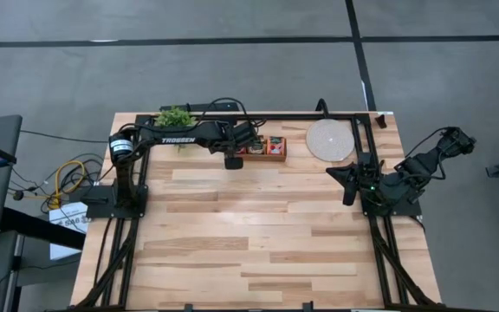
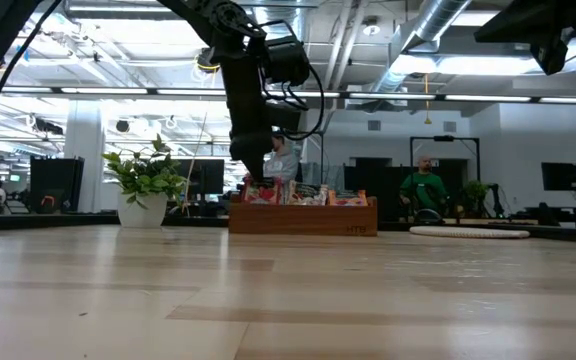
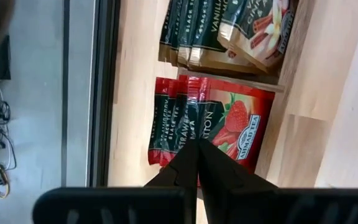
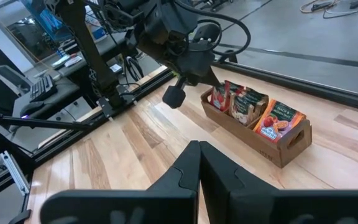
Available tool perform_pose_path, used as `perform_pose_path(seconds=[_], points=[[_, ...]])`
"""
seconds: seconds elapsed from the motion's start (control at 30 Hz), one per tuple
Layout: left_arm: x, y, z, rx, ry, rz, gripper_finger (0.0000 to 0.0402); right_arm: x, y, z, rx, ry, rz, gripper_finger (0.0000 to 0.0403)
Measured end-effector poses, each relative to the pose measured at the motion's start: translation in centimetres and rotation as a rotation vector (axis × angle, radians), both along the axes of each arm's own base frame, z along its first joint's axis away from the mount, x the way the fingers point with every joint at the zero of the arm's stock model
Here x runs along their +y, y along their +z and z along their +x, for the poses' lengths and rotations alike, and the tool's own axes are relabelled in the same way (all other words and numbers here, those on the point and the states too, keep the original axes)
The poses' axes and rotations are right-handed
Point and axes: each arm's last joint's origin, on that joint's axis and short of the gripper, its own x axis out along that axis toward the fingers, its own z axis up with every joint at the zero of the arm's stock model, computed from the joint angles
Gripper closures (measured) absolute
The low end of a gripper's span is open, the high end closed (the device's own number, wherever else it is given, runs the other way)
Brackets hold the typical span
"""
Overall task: Pick & Place Tea
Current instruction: Put the red tea bag into the left section of the wooden organizer
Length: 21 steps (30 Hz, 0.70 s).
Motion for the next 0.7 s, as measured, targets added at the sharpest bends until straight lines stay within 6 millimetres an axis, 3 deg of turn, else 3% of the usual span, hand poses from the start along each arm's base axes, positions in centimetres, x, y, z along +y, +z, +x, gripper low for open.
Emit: perform_pose_path(seconds=[0.7], points=[[-0.19,-0.2,-0.22,-0.014,0.042,-0.061,0.0386,0.0,0.0,0.0,0.0,0.0,0.0,0.0403]])
